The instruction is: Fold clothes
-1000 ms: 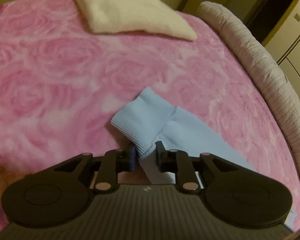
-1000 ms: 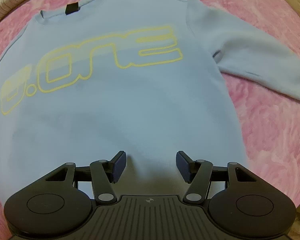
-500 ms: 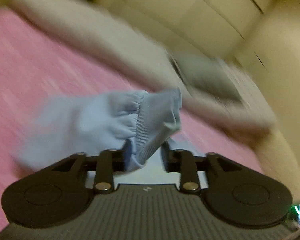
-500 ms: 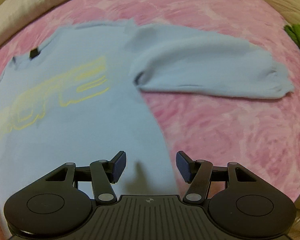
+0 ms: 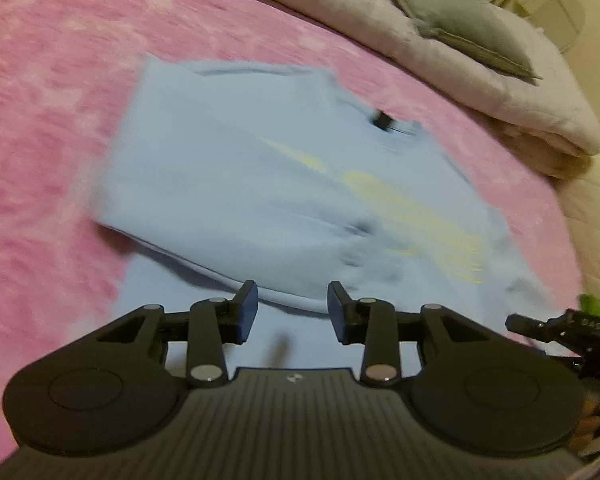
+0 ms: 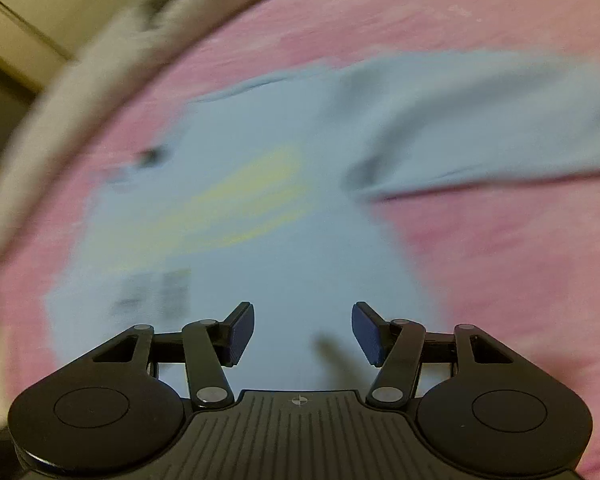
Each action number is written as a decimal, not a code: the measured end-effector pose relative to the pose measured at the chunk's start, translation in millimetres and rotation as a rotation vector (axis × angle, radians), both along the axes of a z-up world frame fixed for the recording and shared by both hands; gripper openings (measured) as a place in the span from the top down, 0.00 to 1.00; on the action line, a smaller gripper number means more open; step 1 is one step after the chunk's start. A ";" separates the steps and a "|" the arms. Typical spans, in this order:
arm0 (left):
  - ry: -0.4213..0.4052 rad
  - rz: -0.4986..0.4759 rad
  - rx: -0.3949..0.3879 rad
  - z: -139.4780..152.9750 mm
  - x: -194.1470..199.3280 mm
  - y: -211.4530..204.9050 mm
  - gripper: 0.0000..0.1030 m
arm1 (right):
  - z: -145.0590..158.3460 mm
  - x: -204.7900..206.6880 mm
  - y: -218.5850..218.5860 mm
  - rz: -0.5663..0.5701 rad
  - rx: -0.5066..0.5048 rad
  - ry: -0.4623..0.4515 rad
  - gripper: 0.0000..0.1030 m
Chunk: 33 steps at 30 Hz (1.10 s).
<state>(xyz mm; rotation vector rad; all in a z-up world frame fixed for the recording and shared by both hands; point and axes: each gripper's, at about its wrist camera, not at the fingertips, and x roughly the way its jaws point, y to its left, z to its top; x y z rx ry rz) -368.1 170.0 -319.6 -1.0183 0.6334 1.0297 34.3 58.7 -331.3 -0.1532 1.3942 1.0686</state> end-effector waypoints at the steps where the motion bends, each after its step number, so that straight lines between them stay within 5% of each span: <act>1: 0.010 0.013 0.000 -1.0 -5.9 4.2 0.69 | -6.4 -10.5 6.4 0.016 0.036 0.079 0.53; 8: 0.012 0.088 0.004 1.6 -29.3 27.4 0.69 | -68.4 -70.2 53.2 -0.023 0.003 0.364 0.57; 11: 0.007 0.102 0.010 1.7 -38.2 32.5 0.69 | -78.3 -79.3 69.8 -0.053 0.017 0.333 0.58; 13: 0.010 0.107 0.015 2.0 -42.6 35.6 0.69 | -77.8 -87.1 82.7 -0.028 0.027 0.273 0.93; 14: 0.004 0.105 0.027 3.9 -43.3 36.2 0.69 | -70.1 -93.2 88.6 0.025 0.050 0.210 0.95; 17: -0.015 0.099 0.065 9.8 -44.7 37.8 0.69 | -22.4 -105.8 97.1 0.210 0.273 0.024 0.95; 20: -0.028 0.088 0.085 11.0 -40.8 40.3 0.69 | 19.5 -92.3 90.1 0.229 0.416 -0.132 0.95; 23: -0.015 0.064 0.084 4.2 -32.4 43.0 0.69 | 25.0 -57.2 78.5 0.117 0.365 -0.280 0.95; 28: 0.017 0.013 0.068 -14.4 -14.0 50.7 0.71 | -12.8 -5.0 67.2 0.005 0.175 -0.279 0.95; 33: 0.057 -0.029 0.087 -21.7 -1.5 55.8 0.76 | -5.6 -6.6 65.5 0.060 0.248 -0.310 0.95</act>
